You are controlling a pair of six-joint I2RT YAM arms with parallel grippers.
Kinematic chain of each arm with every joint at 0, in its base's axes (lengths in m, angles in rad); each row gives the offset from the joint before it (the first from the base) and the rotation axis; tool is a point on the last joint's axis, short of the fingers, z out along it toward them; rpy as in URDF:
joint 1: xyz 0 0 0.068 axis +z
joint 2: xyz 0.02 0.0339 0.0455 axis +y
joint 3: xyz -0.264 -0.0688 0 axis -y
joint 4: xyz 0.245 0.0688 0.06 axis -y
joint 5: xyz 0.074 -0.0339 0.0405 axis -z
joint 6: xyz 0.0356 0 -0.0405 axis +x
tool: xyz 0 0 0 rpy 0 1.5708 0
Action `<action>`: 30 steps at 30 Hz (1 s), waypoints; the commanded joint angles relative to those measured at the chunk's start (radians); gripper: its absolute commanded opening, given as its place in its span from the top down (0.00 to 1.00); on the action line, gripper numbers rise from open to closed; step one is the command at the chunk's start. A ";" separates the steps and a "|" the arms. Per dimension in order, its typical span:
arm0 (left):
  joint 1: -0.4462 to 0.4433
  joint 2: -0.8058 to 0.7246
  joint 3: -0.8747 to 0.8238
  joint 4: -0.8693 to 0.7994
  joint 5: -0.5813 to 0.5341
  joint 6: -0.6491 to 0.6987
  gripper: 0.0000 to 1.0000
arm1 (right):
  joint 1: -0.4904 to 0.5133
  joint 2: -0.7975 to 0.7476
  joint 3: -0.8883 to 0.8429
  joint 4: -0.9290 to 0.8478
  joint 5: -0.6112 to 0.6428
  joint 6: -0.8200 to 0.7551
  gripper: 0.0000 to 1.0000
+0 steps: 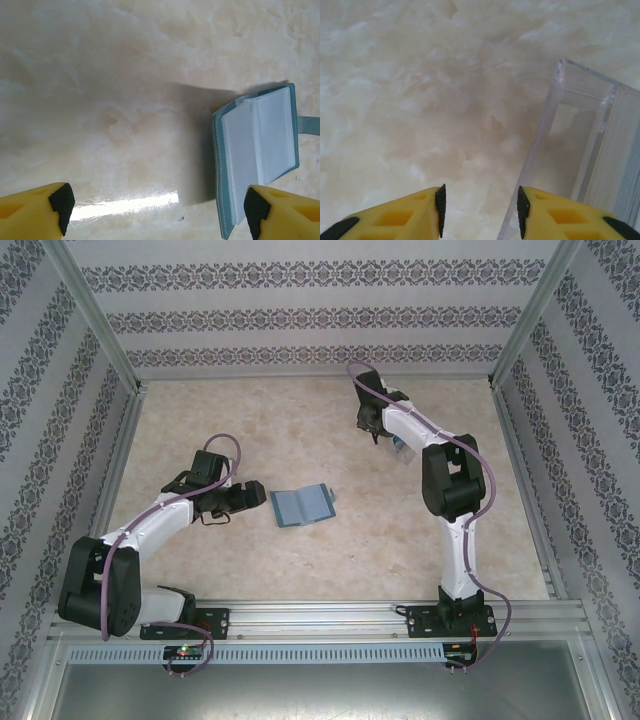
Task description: Put the credit cards into the card holder
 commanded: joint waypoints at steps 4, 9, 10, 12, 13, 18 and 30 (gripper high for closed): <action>-0.012 0.008 -0.012 0.009 -0.009 0.015 0.10 | 0.022 0.000 0.021 -0.037 0.066 -0.010 0.55; -0.012 -0.005 -0.014 -0.003 -0.017 0.020 0.10 | 0.034 -0.002 0.027 -0.096 0.042 0.025 0.53; -0.012 -0.007 -0.016 0.001 -0.018 0.020 0.10 | 0.038 -0.002 0.021 -0.103 0.035 0.033 0.52; -0.012 -0.007 -0.013 -0.004 -0.017 0.021 0.09 | 0.047 -0.001 0.019 -0.126 0.049 0.044 0.52; -0.012 -0.007 -0.010 -0.008 -0.020 0.021 0.09 | 0.050 -0.003 0.017 -0.133 0.048 0.049 0.52; -0.012 0.006 0.003 -0.006 -0.010 0.025 0.09 | 0.044 -0.012 0.007 -0.170 0.054 0.066 0.54; -0.012 0.042 0.022 -0.007 0.002 0.026 0.08 | 0.020 -0.066 -0.080 -0.198 -0.116 -0.029 0.55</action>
